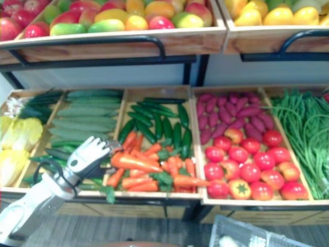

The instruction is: Pick vegetable in the basket

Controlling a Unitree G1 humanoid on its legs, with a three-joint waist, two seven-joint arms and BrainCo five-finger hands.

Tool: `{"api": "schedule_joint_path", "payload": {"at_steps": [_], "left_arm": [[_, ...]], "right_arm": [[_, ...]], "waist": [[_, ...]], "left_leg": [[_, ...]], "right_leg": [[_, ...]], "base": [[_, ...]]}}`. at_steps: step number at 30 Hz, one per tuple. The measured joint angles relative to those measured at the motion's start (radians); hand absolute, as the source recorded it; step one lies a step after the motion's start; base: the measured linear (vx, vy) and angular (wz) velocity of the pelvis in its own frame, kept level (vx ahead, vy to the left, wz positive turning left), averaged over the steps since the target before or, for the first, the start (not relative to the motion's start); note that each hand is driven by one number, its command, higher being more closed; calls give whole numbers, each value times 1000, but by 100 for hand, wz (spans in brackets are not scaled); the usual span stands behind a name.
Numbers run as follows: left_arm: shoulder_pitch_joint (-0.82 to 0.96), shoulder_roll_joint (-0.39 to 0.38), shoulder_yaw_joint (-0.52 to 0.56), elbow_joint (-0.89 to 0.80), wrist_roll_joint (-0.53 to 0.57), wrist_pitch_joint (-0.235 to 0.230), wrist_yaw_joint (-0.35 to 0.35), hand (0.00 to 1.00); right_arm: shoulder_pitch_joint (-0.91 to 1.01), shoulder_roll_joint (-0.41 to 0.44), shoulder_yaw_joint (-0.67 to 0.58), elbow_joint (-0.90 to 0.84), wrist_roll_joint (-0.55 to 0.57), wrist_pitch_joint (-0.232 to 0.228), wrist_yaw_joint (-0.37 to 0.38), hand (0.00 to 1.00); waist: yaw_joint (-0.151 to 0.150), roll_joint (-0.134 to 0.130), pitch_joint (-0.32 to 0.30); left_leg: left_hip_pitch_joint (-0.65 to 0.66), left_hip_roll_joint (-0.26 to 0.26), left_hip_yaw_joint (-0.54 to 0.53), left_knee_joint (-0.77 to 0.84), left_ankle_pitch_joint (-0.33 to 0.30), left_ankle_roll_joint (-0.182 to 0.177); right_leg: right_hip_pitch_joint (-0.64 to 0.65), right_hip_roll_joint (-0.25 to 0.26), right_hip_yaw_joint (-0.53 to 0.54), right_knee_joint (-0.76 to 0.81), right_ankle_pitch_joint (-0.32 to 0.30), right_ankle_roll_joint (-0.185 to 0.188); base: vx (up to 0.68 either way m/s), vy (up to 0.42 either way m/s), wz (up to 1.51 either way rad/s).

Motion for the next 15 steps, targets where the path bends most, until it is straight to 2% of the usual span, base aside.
{"api": "schedule_joint_path", "payload": {"at_steps": [5,10,13,15], "left_arm": [[-126,6,-130,-9,-4,-25,-1,100],[-215,6,-220,-8,-5,-42,-2,100],[-268,3,-290,1,-6,-50,-3,100],[-323,-3,-347,9,-7,-51,-4,100]], "right_arm": [[12,-17,-1,-50,-1,2,0,100],[21,-30,-8,-90,-6,13,0,100],[18,-53,-8,-136,-9,21,0,100],[15,-70,-9,-185,-9,24,0,100]], "waist": [[-8,-6,-2],[-14,-8,-3],[-36,-8,-4],[-39,-5,-5]], "left_leg": [[10,4,64,0,-2,1],[46,7,114,0,-6,3],[61,13,148,0,-11,-2],[70,16,177,0,-13,-5]], "right_leg": [[-22,-1,52,-23,35,9],[-21,3,99,-20,44,18],[-29,11,130,-21,50,18],[-38,17,159,-19,56,17]], "base": [[2,24,-32],[54,11,-32],[39,-1,-27],[15,2,-37]]}}
